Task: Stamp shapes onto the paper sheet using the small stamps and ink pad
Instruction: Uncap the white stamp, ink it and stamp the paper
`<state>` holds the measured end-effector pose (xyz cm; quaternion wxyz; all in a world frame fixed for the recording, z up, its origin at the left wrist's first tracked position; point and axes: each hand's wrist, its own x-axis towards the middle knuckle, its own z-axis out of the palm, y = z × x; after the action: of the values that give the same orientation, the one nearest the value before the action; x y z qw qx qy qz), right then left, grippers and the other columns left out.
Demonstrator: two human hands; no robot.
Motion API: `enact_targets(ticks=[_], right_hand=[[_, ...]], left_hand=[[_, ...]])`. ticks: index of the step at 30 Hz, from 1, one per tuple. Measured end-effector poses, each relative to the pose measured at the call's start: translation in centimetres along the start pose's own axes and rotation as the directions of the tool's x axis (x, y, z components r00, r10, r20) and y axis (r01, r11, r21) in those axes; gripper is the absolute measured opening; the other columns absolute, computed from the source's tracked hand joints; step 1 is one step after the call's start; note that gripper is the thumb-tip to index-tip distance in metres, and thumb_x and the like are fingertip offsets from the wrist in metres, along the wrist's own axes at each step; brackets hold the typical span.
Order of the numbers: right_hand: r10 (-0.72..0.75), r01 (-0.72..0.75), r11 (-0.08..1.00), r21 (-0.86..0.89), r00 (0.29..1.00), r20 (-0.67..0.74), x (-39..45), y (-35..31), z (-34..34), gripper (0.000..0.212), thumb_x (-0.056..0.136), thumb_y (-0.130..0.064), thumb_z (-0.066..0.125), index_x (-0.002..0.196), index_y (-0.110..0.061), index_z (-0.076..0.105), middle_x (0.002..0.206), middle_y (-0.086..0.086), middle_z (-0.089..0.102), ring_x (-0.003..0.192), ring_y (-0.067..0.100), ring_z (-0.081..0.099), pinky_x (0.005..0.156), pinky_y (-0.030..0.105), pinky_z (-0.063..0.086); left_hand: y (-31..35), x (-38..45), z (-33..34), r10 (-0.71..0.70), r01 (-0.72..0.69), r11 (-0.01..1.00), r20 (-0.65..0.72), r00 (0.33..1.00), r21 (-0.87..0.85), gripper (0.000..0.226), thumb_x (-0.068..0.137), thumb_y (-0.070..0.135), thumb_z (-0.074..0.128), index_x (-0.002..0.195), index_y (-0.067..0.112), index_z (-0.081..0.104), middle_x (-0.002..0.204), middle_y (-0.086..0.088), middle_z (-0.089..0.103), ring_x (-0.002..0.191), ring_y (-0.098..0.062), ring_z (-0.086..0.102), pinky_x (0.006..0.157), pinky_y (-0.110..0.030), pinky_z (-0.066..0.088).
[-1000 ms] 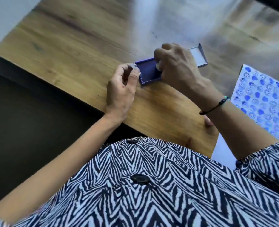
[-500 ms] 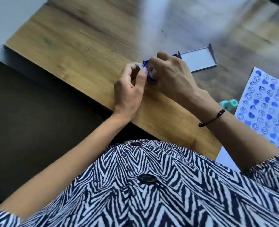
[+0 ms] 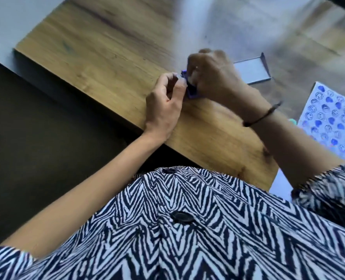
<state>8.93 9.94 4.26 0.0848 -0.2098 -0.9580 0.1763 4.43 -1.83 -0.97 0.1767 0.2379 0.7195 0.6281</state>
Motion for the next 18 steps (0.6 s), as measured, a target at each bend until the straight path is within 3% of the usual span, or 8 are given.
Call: enact_targets(ticks=[2,8,12,15,18], right_hand=[[0.005,-0.005,1.000,-0.030,1.000,0.015,-0.3,-0.1,0.5,0.012,0.073,-0.004,0.054,0.081,-0.005,0.063,0.088,0.019,0.061,0.066,0.031,0.049,0.054,0.032,0.030],[0.030,-0.030,0.999,0.012,0.999,0.028,-0.3,-0.7,0.4,0.012,0.075,-0.003,0.054,0.080,-0.006,0.065,0.080,0.011,0.050,0.067,0.032,0.051,0.049,0.029,0.030],[0.107,-0.094,0.983,0.159,0.991,-0.076,-1.7,-0.8,-0.7,0.020,0.074,-0.006,0.050,0.081,-0.006,0.068,0.081,0.016,0.063,0.071,0.028,0.056,0.061,0.031,0.039],[0.284,-0.174,0.915,0.364,0.918,-0.276,-4.8,-0.7,-3.5,0.015,0.075,-0.004,0.054,0.080,-0.010,0.067,0.067,-0.002,0.057,0.059,0.006,0.048,0.057,0.017,0.035],[0.513,-0.284,0.787,0.549,0.795,-0.324,-10.2,0.9,-5.9,0.009,0.075,-0.012,0.064,0.083,-0.015,0.065,0.063,-0.007,0.058,0.057,0.010,0.055,0.060,0.030,0.048]], left_hand=[[-0.2,-0.2,0.0,0.009,-0.009,1.000,0.002,1.000,0.003,0.033,0.081,0.043,0.047,0.092,0.015,0.059,0.088,-0.008,0.067,0.082,-0.022,0.064,0.081,-0.042,0.053],[0.0,-0.2,-0.2,0.019,-0.019,1.000,-0.002,1.000,0.003,0.038,0.080,0.044,0.048,0.095,0.011,0.060,0.088,-0.004,0.066,0.082,-0.017,0.063,0.082,-0.040,0.054],[0.0,-0.4,-0.3,0.036,-0.036,0.999,0.005,0.999,-0.013,0.028,0.082,0.042,0.049,0.093,0.018,0.058,0.085,0.000,0.063,0.079,-0.015,0.060,0.080,-0.038,0.052],[0.6,-0.9,0.0,0.089,-0.087,0.993,0.023,0.996,-0.081,0.022,0.085,0.038,0.047,0.094,0.019,0.054,0.086,0.004,0.060,0.078,-0.010,0.057,0.078,-0.026,0.046],[1.9,-2.9,1.4,0.226,-0.198,0.966,0.173,0.959,-0.165,0.012,0.091,0.026,0.041,0.099,0.021,0.047,0.091,0.000,0.057,0.085,-0.011,0.056,0.083,-0.029,0.045]])
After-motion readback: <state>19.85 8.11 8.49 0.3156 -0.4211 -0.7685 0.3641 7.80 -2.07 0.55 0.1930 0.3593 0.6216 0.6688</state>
